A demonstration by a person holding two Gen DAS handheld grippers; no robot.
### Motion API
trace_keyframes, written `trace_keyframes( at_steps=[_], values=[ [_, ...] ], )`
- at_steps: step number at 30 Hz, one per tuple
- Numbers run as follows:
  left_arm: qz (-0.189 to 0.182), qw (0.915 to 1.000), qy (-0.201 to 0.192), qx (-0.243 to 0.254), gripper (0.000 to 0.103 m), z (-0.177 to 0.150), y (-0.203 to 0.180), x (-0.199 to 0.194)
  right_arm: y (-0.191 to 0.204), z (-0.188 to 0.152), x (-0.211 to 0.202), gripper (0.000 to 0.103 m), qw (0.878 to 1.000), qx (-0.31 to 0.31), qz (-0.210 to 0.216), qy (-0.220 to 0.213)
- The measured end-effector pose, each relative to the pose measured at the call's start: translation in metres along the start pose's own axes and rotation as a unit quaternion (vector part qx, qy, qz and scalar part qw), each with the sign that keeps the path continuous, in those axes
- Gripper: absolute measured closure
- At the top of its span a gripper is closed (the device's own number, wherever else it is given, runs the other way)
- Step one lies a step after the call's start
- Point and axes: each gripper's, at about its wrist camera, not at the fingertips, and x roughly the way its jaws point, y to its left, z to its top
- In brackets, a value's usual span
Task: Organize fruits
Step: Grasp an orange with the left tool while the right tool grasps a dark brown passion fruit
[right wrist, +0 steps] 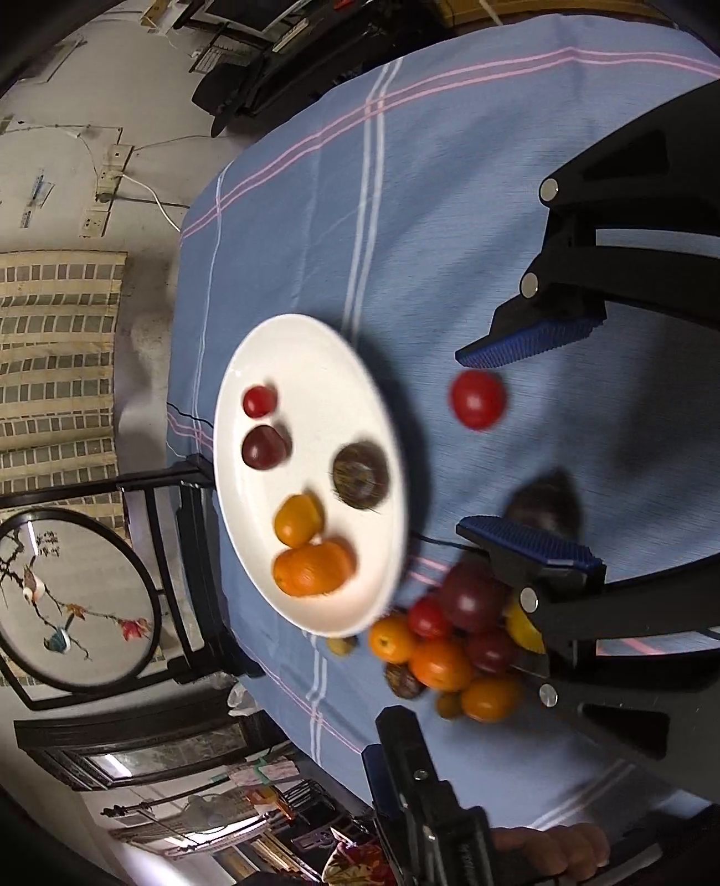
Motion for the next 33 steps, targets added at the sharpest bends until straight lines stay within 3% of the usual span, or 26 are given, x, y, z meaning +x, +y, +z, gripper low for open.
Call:
trace_keyframes(
  at_steps=[13,33],
  values=[
    [0.008,0.9994,0.032,-0.010,0.013,-0.067,0.026,-0.010,0.015,-0.052,0.000,0.047,0.999,-0.002,0.004,0.045],
    [0.000,0.9983,0.056,-0.018,0.013,-0.075,0.029,0.004,0.044,-0.029,0.033,0.047,0.996,-0.076,-0.014,0.053]
  ],
)
